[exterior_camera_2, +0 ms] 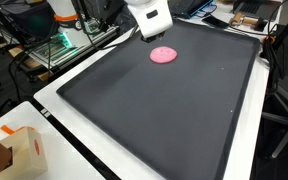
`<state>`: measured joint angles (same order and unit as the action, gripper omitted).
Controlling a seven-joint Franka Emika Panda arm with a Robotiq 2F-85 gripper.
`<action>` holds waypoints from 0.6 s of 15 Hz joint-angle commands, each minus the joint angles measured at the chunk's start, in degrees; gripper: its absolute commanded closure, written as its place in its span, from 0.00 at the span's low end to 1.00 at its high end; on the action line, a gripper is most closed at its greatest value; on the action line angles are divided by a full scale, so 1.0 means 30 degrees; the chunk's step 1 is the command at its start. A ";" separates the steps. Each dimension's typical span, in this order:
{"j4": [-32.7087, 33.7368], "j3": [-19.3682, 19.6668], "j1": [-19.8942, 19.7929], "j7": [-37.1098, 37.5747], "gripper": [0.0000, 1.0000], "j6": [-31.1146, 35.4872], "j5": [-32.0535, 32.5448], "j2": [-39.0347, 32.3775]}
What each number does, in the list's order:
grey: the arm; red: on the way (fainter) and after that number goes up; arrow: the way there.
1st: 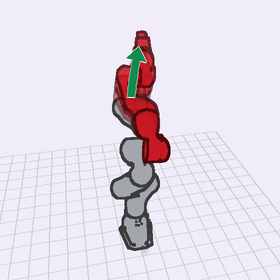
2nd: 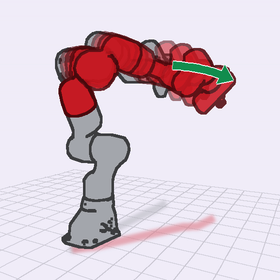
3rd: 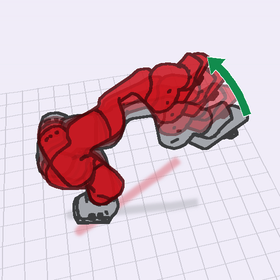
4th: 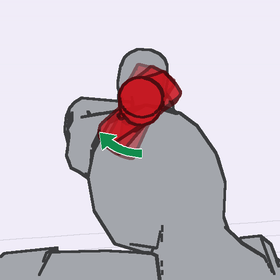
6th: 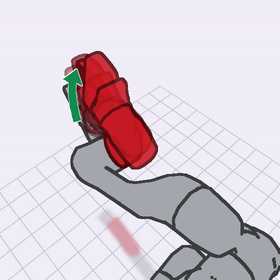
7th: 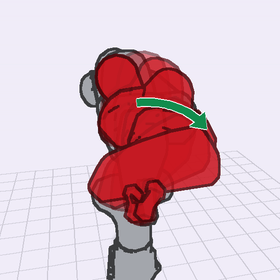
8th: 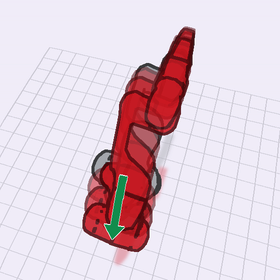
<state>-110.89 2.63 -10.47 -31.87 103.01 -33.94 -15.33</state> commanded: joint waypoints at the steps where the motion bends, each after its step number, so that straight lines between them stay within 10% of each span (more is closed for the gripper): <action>1: 0.0024 -0.0191 0.0584 0.1249 0.97 -0.0333 0.0832 0.0899; 9: 0.1126 -0.0964 0.2332 0.3982 0.97 -0.0206 0.3911 0.1245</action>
<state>-108.63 0.38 -5.17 -23.58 103.01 -26.33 -11.70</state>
